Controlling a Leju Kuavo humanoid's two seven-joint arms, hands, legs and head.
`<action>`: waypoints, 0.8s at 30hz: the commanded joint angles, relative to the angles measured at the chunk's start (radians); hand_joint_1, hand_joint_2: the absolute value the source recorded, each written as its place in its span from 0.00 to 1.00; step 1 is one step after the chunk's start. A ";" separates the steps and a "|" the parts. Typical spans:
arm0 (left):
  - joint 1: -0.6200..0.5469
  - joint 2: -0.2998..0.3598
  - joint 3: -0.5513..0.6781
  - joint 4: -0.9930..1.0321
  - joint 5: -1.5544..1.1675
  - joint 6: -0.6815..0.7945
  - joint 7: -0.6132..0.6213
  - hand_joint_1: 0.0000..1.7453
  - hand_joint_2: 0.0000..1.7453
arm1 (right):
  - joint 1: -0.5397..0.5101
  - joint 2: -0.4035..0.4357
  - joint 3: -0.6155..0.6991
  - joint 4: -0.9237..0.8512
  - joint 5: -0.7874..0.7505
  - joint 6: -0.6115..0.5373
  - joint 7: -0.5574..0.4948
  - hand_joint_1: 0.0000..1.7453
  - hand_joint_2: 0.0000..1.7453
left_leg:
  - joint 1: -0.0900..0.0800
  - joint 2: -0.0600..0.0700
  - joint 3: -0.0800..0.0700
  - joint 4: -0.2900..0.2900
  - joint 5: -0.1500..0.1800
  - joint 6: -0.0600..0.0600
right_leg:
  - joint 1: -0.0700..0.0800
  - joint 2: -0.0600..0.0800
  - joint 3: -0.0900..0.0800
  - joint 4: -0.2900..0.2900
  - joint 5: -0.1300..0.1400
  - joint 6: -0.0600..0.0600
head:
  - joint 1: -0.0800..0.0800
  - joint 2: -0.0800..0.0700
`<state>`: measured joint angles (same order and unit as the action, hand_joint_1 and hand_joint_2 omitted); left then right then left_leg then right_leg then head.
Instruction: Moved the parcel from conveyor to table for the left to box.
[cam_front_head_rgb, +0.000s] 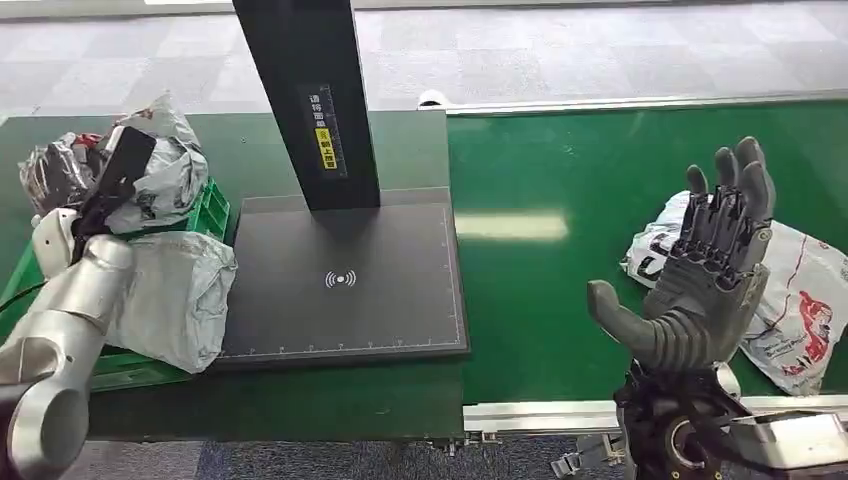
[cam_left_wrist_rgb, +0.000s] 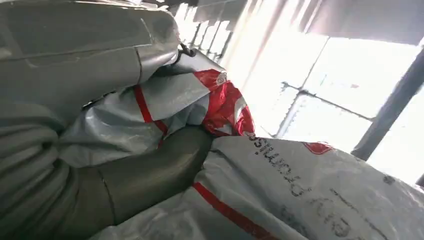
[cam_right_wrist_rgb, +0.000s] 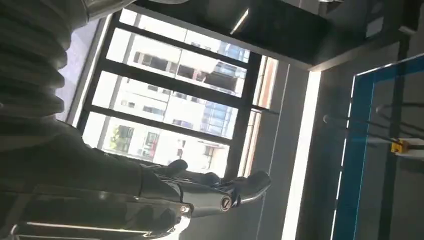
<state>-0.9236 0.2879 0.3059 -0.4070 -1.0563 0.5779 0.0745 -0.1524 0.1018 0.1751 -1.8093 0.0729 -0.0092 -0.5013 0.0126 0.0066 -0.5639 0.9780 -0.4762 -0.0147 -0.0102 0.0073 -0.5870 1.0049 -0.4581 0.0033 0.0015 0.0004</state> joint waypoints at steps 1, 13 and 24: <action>-0.006 0.133 0.073 0.128 -0.001 -0.021 0.070 1.00 1.00 | -0.068 -0.040 0.027 0.109 -0.025 0.000 0.009 0.00 1.00 | 0.001 0.004 0.004 -0.001 -0.001 0.000 | 0.002 0.004 0.003 -0.001 0.000 -0.001 | 0.000 0.000; -0.003 0.136 0.128 0.104 0.017 0.023 0.033 0.00 1.00 | -0.097 -0.031 0.022 0.129 -0.030 0.010 0.025 0.00 1.00 | 0.001 0.000 0.000 0.000 0.000 0.000 | 0.002 0.000 0.000 0.000 0.000 -0.001 | 0.000 0.000; 0.009 0.007 0.313 -0.052 0.474 -0.235 -0.431 0.00 1.00 | -0.118 -0.004 -0.008 0.159 -0.003 0.067 0.026 0.00 1.00 | 0.001 -0.003 -0.001 0.000 0.001 0.001 | 0.002 -0.003 0.000 0.000 0.000 0.000 | 0.000 0.000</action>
<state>-0.8877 0.3894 0.5059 -0.3624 -0.7010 0.4203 -0.2355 -0.2275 0.0908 0.1804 -1.7311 0.0565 0.0386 -0.4807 0.0137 0.0059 -0.5650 0.9781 -0.4761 -0.0149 -0.0090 0.0064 -0.5883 1.0051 -0.4581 0.0030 0.0019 0.0004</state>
